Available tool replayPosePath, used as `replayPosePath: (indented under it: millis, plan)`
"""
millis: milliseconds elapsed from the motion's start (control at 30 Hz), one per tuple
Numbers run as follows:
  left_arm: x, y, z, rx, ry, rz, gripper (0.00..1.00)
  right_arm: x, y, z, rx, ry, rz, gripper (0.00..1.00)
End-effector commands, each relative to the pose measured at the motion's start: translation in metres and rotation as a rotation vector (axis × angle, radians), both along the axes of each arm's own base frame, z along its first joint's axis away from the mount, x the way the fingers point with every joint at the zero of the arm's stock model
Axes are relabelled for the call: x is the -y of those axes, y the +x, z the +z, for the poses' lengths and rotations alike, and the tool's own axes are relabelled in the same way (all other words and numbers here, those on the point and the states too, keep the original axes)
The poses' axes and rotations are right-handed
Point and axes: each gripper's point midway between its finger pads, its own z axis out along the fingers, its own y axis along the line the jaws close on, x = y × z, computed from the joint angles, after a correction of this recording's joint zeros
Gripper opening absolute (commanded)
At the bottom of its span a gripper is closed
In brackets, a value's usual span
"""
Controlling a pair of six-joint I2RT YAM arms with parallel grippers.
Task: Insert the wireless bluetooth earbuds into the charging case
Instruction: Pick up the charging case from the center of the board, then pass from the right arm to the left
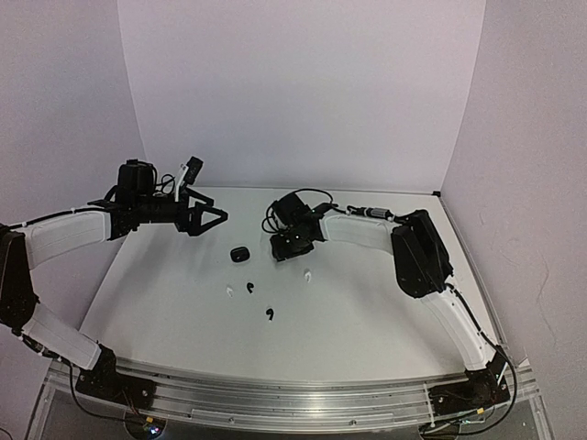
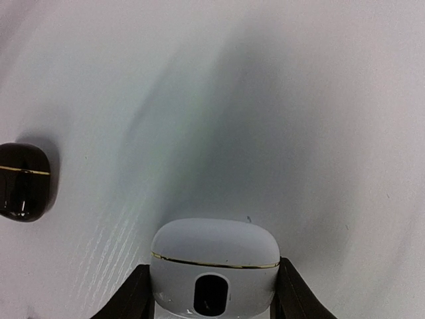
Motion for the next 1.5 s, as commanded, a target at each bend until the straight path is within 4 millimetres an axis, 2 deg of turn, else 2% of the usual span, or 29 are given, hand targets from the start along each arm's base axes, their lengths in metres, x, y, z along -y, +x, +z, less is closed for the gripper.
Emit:
replayPosePath:
  millis: [0, 67, 100, 133, 267, 333, 433, 533, 667, 733, 900, 1033, 1100, 1267, 1367, 1467]
  plan:
    - [-0.001, 0.0, 0.026, 0.048, -0.052, 0.0, 0.98, -0.022, 0.006, 0.091, 0.17, 0.183, 0.071, 0.45]
    - [-0.001, 0.0, 0.031, 0.035, -0.073, 0.005, 0.97, -0.027, 0.002, 0.124, 0.262, 0.256, 0.115, 0.45]
    - [-0.002, 0.001, 0.035, 0.027, -0.085, 0.009, 0.96, -0.029, -0.001, 0.145, 0.32, 0.297, 0.137, 0.44]
    - [-0.002, 0.001, 0.04, 0.024, -0.097, 0.011, 0.96, -0.033, -0.002, 0.176, 0.412, 0.362, 0.162, 0.44]
    - [-0.001, 0.006, 0.065, 0.009, -0.152, 0.02, 0.93, -0.028, -0.029, 0.261, 0.723, 0.479, 0.239, 0.28]
    - [0.001, 0.01, 0.077, -0.008, -0.18, 0.021, 0.9, -0.025, -0.04, 0.293, 0.854, 0.524, 0.255, 0.25]
    - [0.008, 0.008, 0.099, -0.007, -0.225, -0.031, 0.89, -0.029, -0.048, 0.317, 0.94, 0.534, 0.268, 0.25]
    - [0.015, -0.002, 0.125, 0.041, -0.261, -0.132, 0.9, -0.036, -0.054, 0.329, 0.989, 0.517, 0.28, 0.27]
    - [0.021, -0.004, 0.138, 0.053, -0.275, -0.188, 0.92, -0.045, -0.064, 0.337, 1.056, 0.461, 0.297, 0.27]
    - [0.025, 0.0, 0.136, 0.041, -0.267, -0.183, 0.91, -0.05, -0.069, 0.34, 1.075, 0.449, 0.304, 0.27]
    - [0.042, 0.011, 0.124, 0.026, -0.172, -0.154, 0.83, -0.053, -0.077, 0.348, 1.115, 0.41, 0.296, 0.25]
    - [0.051, 0.013, 0.12, 0.02, -0.13, -0.163, 0.82, -0.056, -0.079, 0.347, 1.113, 0.409, 0.295, 0.32]
    - [0.055, 0.011, 0.119, 0.022, -0.118, -0.178, 0.79, -0.058, -0.081, 0.346, 1.116, 0.403, 0.301, 0.33]
    - [0.058, 0.009, 0.113, 0.01, -0.1, -0.181, 0.65, -0.062, -0.085, 0.346, 1.128, 0.388, 0.305, 0.29]
    - [0.061, 0.007, 0.112, 0.009, -0.094, -0.19, 0.46, -0.063, -0.087, 0.347, 1.138, 0.378, 0.305, 0.25]
    - [0.063, 0.005, 0.113, 0.009, -0.097, -0.2, 0.36, -0.065, -0.089, 0.348, 1.147, 0.373, 0.315, 0.25]
